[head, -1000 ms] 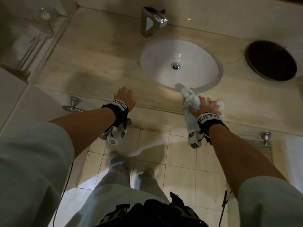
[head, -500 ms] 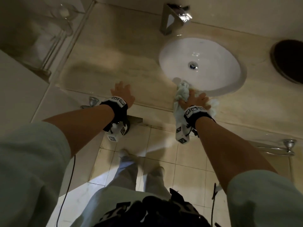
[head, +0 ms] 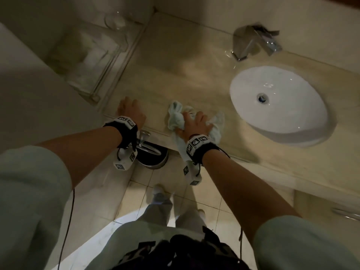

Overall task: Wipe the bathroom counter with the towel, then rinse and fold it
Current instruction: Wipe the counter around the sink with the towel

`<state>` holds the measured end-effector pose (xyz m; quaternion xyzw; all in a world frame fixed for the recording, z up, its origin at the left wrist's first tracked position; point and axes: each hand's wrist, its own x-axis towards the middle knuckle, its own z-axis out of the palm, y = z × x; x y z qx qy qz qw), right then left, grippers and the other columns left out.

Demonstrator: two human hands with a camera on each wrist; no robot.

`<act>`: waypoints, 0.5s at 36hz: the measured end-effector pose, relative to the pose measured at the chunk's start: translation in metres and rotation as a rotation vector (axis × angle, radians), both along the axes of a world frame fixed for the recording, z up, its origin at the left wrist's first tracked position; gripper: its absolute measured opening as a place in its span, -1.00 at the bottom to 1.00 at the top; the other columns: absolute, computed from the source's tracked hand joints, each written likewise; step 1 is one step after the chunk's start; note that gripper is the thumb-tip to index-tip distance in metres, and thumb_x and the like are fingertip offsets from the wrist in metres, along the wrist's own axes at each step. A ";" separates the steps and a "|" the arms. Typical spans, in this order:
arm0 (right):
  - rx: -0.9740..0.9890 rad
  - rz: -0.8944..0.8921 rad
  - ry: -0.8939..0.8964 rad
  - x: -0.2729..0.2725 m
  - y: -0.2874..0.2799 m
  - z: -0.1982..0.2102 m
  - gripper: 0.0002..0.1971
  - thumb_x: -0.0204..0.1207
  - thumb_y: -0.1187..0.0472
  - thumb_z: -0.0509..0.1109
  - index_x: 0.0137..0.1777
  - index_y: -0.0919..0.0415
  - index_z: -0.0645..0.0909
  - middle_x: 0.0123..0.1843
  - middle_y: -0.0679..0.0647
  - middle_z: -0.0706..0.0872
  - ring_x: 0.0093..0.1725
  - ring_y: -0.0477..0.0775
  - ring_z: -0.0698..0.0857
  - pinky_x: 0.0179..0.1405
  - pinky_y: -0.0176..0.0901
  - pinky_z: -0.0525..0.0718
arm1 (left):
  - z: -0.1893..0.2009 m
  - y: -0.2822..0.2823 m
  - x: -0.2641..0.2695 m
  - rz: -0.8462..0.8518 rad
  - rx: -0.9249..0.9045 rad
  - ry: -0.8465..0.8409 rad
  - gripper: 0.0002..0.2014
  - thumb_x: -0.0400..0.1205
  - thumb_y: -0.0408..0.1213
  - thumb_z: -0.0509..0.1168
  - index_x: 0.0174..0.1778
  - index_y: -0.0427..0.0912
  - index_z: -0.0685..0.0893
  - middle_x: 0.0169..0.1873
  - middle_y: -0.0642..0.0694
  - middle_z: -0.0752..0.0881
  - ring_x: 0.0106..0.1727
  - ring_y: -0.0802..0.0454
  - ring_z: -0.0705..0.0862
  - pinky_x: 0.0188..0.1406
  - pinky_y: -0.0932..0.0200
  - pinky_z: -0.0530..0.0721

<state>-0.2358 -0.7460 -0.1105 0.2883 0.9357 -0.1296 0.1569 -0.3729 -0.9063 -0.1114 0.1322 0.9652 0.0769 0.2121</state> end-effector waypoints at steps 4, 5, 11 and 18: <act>0.011 -0.012 -0.024 -0.012 0.005 -0.002 -0.30 0.45 -0.27 0.33 0.53 -0.08 0.21 0.51 0.26 0.20 0.52 0.32 0.19 0.37 0.41 0.25 | -0.001 0.005 -0.006 0.015 0.046 -0.018 -0.40 0.65 -0.23 0.22 0.58 -0.30 0.20 0.62 -0.30 0.05 0.62 -0.26 0.10 0.61 -0.07 0.15; 0.012 -0.012 -0.023 -0.016 0.007 -0.002 -0.30 0.46 -0.27 0.34 0.53 -0.07 0.21 0.51 0.26 0.20 0.52 0.32 0.19 0.37 0.40 0.25 | -0.001 0.008 -0.006 0.029 0.060 -0.004 -0.42 0.64 -0.26 0.22 0.56 -0.35 0.23 0.60 -0.32 0.09 0.59 -0.26 0.15 0.59 -0.05 0.18; -0.018 -0.039 -0.027 -0.060 0.025 0.004 -0.27 0.48 -0.28 0.29 0.58 -0.09 0.13 0.59 0.28 0.10 0.58 0.34 0.10 0.41 0.42 0.19 | 0.004 0.022 -0.012 0.088 0.007 0.020 -0.51 0.61 -0.19 0.24 0.41 -0.33 0.33 0.45 -0.35 0.29 0.46 -0.28 0.31 0.46 -0.08 0.34; -0.021 0.012 -0.047 -0.108 0.056 0.007 -0.24 0.47 -0.32 0.28 0.60 -0.10 0.11 0.63 0.28 0.06 0.61 0.32 0.07 0.43 0.42 0.17 | 0.005 0.031 -0.011 0.112 -0.029 0.019 -0.52 0.57 -0.22 0.28 0.38 -0.28 0.36 0.43 -0.33 0.30 0.42 -0.27 0.32 0.39 -0.09 0.38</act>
